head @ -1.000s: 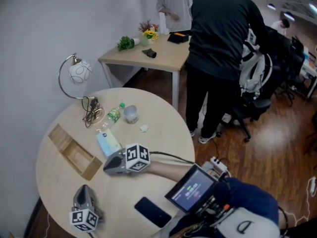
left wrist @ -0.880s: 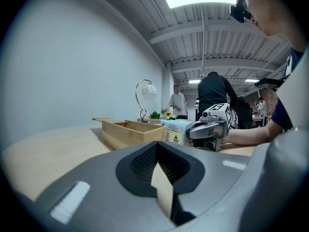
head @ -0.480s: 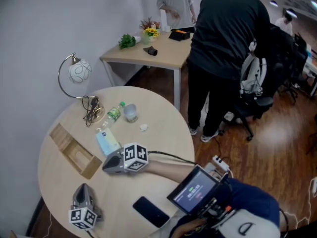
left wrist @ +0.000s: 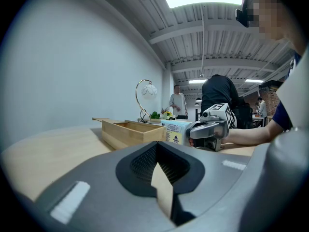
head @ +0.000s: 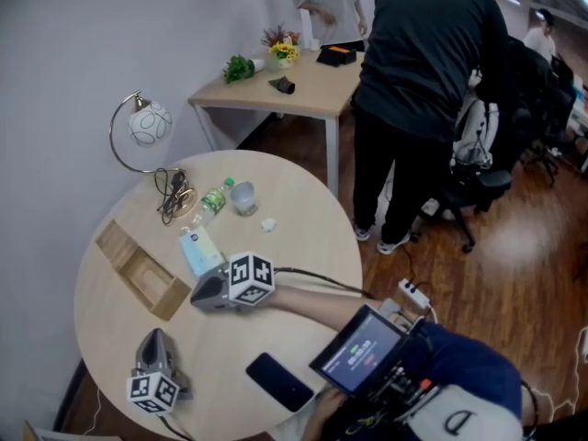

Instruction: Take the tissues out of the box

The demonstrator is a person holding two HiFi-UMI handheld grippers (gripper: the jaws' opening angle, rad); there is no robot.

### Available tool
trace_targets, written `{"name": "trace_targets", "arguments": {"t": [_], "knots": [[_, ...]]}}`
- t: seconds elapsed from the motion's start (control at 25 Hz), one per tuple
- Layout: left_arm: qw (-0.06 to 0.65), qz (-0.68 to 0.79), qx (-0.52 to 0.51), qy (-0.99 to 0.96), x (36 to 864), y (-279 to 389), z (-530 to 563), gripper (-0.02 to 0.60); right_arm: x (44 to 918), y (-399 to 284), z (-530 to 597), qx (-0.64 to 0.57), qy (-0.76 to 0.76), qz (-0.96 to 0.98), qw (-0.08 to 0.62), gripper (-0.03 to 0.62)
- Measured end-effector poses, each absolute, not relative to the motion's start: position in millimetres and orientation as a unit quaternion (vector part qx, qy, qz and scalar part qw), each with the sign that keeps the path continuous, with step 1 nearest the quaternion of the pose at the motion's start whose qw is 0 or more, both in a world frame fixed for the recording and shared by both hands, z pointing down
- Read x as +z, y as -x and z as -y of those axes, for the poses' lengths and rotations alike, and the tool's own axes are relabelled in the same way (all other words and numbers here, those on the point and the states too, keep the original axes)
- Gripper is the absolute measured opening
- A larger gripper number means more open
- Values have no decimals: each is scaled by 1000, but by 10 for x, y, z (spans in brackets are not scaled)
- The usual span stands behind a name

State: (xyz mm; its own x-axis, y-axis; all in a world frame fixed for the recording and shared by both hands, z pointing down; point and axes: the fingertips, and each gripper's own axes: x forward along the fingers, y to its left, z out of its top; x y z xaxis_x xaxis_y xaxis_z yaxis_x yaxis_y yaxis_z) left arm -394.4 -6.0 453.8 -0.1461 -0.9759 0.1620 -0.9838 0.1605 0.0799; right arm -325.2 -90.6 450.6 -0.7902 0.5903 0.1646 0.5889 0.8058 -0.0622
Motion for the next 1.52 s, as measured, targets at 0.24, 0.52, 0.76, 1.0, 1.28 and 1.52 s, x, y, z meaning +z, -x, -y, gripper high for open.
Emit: {"name": "trace_targets", "arguments": {"t": [0.24, 0.52, 0.76, 1.0, 1.28, 1.52], "knots": [[88, 757, 26, -648, 4513, 3927, 62, 5, 4490, 3243, 908, 5, 313, 946, 87, 6], [88, 758, 23, -646, 4529, 3927, 57, 5, 4488, 3239, 914, 5, 312, 946, 89, 6], [90, 757, 22, -647, 4555, 3935, 74, 5, 4504, 3246, 929, 8, 311, 946, 87, 6], [89, 758, 23, -646, 4555, 3959, 50, 5, 4495, 3261, 913, 4, 311, 946, 87, 6], [89, 758, 22, -646, 4565, 3965, 40, 5, 4506, 3264, 903, 5, 312, 946, 90, 6], [89, 758, 22, -646, 4553, 3965, 43, 5, 4509, 3278, 897, 2, 313, 945, 90, 6]]}}
